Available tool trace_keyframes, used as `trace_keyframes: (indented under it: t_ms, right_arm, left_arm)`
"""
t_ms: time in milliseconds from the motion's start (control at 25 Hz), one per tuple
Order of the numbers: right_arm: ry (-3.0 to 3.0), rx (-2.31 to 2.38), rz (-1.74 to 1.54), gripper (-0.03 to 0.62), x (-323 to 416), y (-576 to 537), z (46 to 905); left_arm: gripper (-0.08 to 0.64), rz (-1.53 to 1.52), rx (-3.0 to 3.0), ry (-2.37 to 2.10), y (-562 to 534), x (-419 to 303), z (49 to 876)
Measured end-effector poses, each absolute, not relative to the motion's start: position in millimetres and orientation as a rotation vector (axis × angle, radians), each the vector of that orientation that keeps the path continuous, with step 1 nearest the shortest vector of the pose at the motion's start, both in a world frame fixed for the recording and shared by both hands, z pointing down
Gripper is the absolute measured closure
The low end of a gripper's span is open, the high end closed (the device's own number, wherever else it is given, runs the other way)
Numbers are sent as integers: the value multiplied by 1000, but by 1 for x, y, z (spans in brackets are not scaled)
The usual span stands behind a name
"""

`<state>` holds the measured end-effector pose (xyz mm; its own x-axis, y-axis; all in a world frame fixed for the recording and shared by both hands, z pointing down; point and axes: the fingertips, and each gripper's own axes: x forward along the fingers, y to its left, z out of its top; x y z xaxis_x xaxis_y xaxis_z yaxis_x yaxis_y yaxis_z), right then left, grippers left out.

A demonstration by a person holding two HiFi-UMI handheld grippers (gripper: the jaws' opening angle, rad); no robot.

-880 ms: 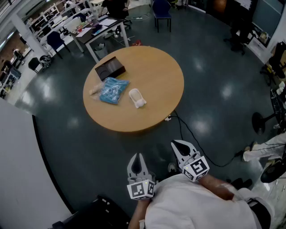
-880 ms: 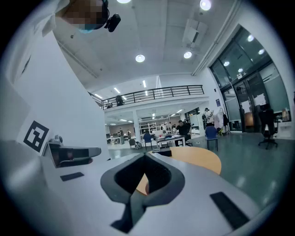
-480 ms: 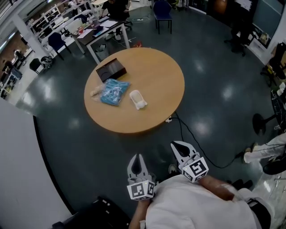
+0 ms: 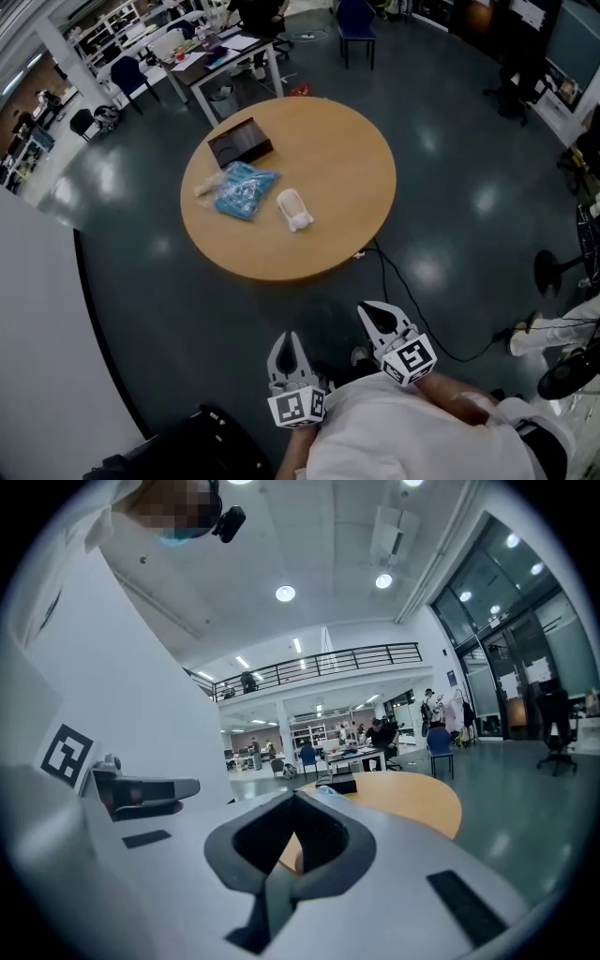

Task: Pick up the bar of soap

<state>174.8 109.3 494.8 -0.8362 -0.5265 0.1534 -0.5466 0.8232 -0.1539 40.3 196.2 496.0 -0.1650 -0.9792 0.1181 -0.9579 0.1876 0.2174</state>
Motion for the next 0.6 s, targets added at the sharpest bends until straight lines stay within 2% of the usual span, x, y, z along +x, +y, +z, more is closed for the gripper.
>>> trace_keyframes:
  t_ms: [240, 600]
  right_arm:
    - [-2879, 845, 317, 578, 151, 76, 504]
    - [-2825, 1001, 302, 578, 50, -26, 513]
  left_arm:
    - [555, -101, 1799, -2237, 170, 14, 507]
    - [555, -109, 1963, -2150, 41, -99, 502]
